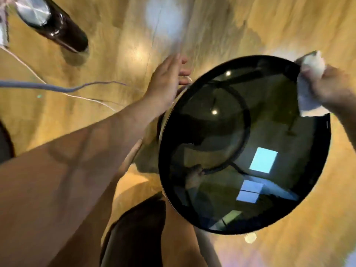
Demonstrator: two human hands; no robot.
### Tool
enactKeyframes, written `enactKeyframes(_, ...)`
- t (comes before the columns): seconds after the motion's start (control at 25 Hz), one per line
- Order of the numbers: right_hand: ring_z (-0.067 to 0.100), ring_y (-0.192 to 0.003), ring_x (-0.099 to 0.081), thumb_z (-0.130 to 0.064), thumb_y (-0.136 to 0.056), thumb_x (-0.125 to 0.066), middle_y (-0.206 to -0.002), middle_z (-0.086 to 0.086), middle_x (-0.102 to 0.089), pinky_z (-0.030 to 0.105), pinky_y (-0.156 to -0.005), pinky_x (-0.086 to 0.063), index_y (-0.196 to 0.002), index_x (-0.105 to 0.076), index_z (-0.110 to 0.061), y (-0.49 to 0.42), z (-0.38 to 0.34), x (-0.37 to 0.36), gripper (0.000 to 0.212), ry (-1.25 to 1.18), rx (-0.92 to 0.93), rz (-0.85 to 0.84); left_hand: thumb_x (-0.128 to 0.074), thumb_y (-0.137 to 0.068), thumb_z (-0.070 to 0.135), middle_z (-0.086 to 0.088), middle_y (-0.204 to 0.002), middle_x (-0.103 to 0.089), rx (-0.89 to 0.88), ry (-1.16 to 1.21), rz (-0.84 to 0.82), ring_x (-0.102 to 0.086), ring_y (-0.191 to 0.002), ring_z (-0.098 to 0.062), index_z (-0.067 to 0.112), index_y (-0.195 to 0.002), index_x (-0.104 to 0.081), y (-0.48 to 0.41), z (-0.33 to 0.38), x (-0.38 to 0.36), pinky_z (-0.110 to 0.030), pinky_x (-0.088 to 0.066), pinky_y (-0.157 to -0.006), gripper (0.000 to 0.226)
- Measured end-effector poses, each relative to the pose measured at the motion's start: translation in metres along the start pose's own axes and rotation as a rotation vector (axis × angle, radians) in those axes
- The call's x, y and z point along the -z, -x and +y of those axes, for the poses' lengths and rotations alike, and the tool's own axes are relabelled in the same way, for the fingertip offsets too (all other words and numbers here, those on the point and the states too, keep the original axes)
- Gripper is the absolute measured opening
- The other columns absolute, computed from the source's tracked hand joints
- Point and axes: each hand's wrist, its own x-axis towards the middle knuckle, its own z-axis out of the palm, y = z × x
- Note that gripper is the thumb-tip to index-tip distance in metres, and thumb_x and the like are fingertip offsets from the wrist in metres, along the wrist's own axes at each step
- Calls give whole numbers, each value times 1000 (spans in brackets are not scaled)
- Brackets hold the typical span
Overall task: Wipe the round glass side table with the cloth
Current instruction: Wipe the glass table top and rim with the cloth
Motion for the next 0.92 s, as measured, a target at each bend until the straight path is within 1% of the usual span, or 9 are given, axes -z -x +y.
enactKeyframes(0.08,46,-111,-56,-74,-82,-30,-117,30,-62,47,-89,-43,-113,-61,-10,-3,-68,2,77,145,246,-21,-25,-109,35,-15,-111,-68,63,78,6,-65,-87,-20,9,-115,-60,7,-11,9,-14,-46,-62,45)
enactKeyframes(0.12,45,-108,-57,-74,-82,-30,-115,29,-63,45,-84,-43,-108,-62,-11,2,-106,-1,75,197,267,-74,-23,-109,37,-14,-111,-69,79,92,5,-66,-89,-20,8,-116,-62,12,-15,16,-17,-47,-67,49)
enactKeyframes(0.2,43,-99,-60,-72,-84,-33,-105,25,-66,42,-76,-42,-91,-59,-15,19,-160,-16,63,289,480,-113,-21,-108,41,-9,-110,-70,99,103,-4,-68,-92,-16,8,-121,-63,21,-28,32,-19,-48,-74,55)
enactKeyframes(0.32,41,-88,-63,-69,-86,-35,-89,22,-68,41,-71,-40,-76,-54,-19,74,-219,-47,55,521,818,-146,-21,-108,40,-8,-112,-70,154,171,45,-68,-98,-17,6,-125,-63,36,-42,53,-13,-50,-74,57)
enactKeyframes(0.44,35,-99,-60,-66,-86,-32,-98,12,-69,44,-91,-36,-97,-72,-18,155,-250,-89,64,693,1125,-272,-29,-108,37,-13,-117,-71,218,193,80,-67,-101,-20,6,-119,-66,45,-49,71,-27,-53,-91,50)
enactKeyframes(0.56,33,-115,-49,-65,-89,-29,-113,8,-66,47,-106,-23,-112,-69,-18,254,-229,-118,66,910,1425,-674,-37,-106,35,-13,-118,-71,238,103,-100,-65,-108,-20,5,-114,-70,59,-58,82,-38,-45,-107,46)
enactKeyframes(0.64,33,-124,-43,-65,-90,-27,-124,6,-62,48,-113,-18,-122,-64,-19,257,-224,-117,67,1066,1477,-743,-31,-107,40,-10,-123,-69,236,54,-235,-63,-113,-18,7,-119,-69,66,-58,86,-36,-43,-109,52)
enactKeyframes(0.8,34,-122,-47,-67,-86,-19,-126,6,-63,52,-109,-25,-120,-67,-22,183,-253,-100,74,1019,1152,-301,-29,-107,42,-11,-126,-68,207,109,-190,-62,-115,-18,9,-122,-67,67,-50,93,-31,-45,-103,52)
enactKeyframes(0.92,36,-118,-49,-61,-89,-25,-120,9,-65,53,-110,-25,-114,-69,-17,191,-247,-111,67,1015,1114,-185,-34,-107,39,-9,-122,-68,177,23,-154,-62,-108,-17,8,-124,-66,64,-42,88,-16,-45,-81,48)
